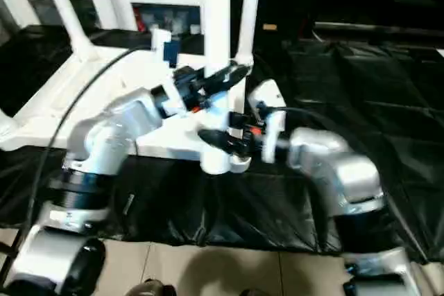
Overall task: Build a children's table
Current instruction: Pick table leg
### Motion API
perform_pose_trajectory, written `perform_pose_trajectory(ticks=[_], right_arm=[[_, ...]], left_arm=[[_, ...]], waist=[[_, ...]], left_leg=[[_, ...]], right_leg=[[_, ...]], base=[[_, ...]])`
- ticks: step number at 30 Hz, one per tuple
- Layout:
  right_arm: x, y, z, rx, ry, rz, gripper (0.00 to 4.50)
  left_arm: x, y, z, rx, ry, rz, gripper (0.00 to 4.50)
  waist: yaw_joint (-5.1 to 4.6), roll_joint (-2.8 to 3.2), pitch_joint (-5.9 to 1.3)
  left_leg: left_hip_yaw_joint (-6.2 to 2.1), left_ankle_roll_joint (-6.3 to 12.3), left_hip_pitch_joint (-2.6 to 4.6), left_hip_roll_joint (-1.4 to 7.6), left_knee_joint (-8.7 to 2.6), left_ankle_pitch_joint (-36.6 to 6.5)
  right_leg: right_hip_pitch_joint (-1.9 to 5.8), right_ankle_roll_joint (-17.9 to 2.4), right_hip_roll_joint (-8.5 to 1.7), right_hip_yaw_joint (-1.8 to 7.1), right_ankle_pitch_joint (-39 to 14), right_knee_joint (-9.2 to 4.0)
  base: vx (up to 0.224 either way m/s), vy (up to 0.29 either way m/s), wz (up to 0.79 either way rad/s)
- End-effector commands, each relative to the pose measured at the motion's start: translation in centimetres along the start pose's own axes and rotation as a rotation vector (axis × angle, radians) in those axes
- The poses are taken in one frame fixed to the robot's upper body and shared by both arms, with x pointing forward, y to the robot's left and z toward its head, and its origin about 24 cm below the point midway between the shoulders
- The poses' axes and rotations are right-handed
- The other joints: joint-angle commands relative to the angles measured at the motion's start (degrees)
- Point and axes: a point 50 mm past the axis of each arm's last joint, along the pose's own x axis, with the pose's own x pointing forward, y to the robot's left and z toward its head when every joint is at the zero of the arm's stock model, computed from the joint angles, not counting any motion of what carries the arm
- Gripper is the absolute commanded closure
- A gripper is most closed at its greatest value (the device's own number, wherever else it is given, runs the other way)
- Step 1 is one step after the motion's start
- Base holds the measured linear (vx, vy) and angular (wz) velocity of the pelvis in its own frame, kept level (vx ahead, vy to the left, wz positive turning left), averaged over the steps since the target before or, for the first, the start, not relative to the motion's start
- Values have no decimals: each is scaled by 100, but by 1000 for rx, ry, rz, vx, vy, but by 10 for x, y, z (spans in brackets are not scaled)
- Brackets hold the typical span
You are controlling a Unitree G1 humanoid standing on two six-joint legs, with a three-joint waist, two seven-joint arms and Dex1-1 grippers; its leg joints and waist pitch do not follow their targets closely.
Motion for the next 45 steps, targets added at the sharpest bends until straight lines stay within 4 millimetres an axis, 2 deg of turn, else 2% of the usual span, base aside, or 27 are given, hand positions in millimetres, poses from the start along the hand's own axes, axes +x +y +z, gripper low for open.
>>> perform_pose_trajectory(ticks=[1,2,7,13,17,18,19,23,28,31,34,35,37,45], right_arm=[[1,1,2,4,26,37,124],[1,1,1,7,34,49,124],[1,2,0,44,31,100,124],[2,1,-2,77,43,116,124],[1,1,-3,104,41,130,160],[0,1,-4,123,41,142,160],[0,1,-4,124,41,143,184],[0,2,-8,144,52,160,204],[0,4,-12,171,60,180,249],[1,3,-13,173,58,175,257],[1,2,-13,174,55,169,259],[1,1,-13,172,48,158,260],[2,0,-13,173,30,143,260],[8,-7,-15,182,-74,23,260]], left_arm=[[5,-9,7,23,3,-63,264],[5,-11,7,18,7,-78,264],[7,-17,5,2,19,-132,264],[7,-20,3,8,40,-164,264],[7,-21,2,14,50,-172,264],[7,-21,3,13,51,-176,264],[7,-21,3,14,51,-176,264],[8,-20,4,21,50,-169,264],[9,-20,4,20,53,-172,264],[10,-20,5,22,54,-170,265],[10,-19,5,28,53,-163,265],[11,-19,5,20,53,-165,230],[11,-18,5,8,40,-159,195],[12,-13,26,-3,-202,-120,164]], waist=[[20,-148,-497],[23,-173,-502],[25,-166,-498],[23,-164,-498],[25,-165,-501],[25,-141,-502],[25,-147,-499],[31,-145,-504],[34,-130,-506],[41,-106,-508],[38,-120,-511],[38,-119,-512],[36,-116,-511],[42,-102,-517]], left_leg=[[-189,228,123,343,-388,-938],[-187,236,124,345,-388,-918],[-188,235,126,361,-388,-892],[-191,210,129,358,-391,-929],[-191,205,128,354,-391,-932],[-194,199,125,353,-389,-926],[-194,195,126,355,-393,-934],[-195,177,126,356,-389,-948],[-197,161,127,357,-392,-952],[-201,148,131,358,-392,-958],[-198,148,132,356,-390,-962],[-200,151,125,353,-389,-963],[-200,144,127,356,-390,-980],[-200,121,136,351,-390,-1048]], right_leg=[[302,-940,-431,321,-1926,-437],[302,-944,-438,321,-1934,-431],[294,-1021,-437,325,-1846,-420],[297,-985,-434,322,-1905,-432],[302,-994,-432,321,-1888,-428],[306,-995,-431,319,-1875,-430],[303,-992,-430,319,-1882,-434],[309,-1010,-437,320,-1849,-426],[308,-1035,-431,319,-1795,-422],[308,-1049,-432,317,-1776,-420],[311,-1067,-432,317,-1735,-420],[316,-1061,-433,315,-1753,-421],[313,-1057,-436,313,-1782,-427],[308,-1070,-446,308,-1762,-438]], base=[[0,0,0],[0,0,0],[0,0,0],[0,0,0],[0,0,0],[0,0,0],[0,0,0],[0,0,0],[0,0,0],[0,0,0],[0,0,0],[0,0,0],[0,0,0],[0,0,0]])
